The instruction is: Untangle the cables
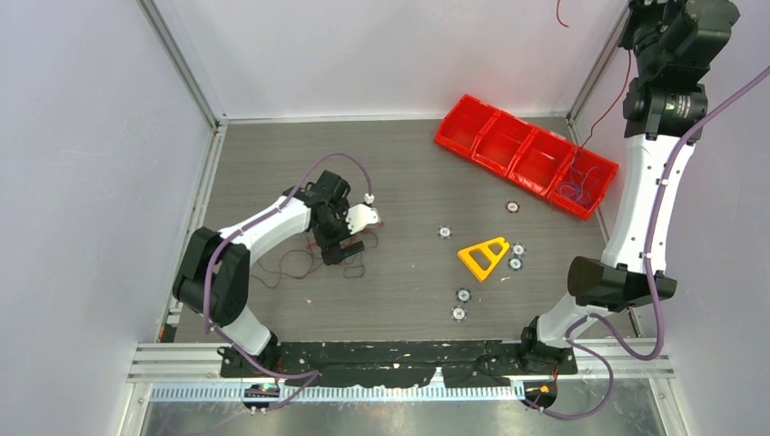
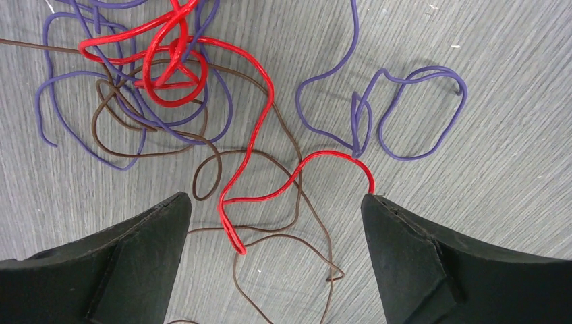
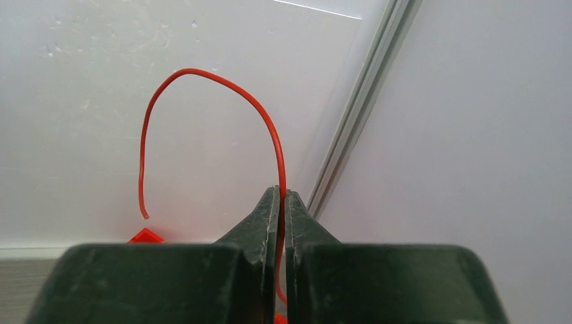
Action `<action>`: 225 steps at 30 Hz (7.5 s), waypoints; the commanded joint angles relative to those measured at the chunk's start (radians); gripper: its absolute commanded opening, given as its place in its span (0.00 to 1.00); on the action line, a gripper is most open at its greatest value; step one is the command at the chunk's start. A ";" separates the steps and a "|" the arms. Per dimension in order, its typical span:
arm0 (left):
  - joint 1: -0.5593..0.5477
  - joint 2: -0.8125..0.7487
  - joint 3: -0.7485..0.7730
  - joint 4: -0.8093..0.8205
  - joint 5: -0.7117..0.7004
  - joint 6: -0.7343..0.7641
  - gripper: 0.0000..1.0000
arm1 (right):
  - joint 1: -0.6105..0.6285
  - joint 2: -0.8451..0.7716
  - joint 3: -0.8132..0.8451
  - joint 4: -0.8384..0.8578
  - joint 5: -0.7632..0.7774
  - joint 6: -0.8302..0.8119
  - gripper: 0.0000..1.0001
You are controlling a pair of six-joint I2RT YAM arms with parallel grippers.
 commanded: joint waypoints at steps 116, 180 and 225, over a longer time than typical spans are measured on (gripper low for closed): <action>0.048 -0.054 0.032 -0.163 -0.073 -0.045 1.00 | -0.259 0.245 -0.705 0.540 -0.483 0.095 0.05; 0.049 0.032 0.111 -0.195 -0.060 -0.049 1.00 | -0.254 0.370 -0.114 -0.757 -0.327 -0.367 0.93; 0.060 0.077 0.132 -0.216 -0.073 -0.027 1.00 | -0.208 0.537 -0.123 -0.482 -0.368 -0.018 0.05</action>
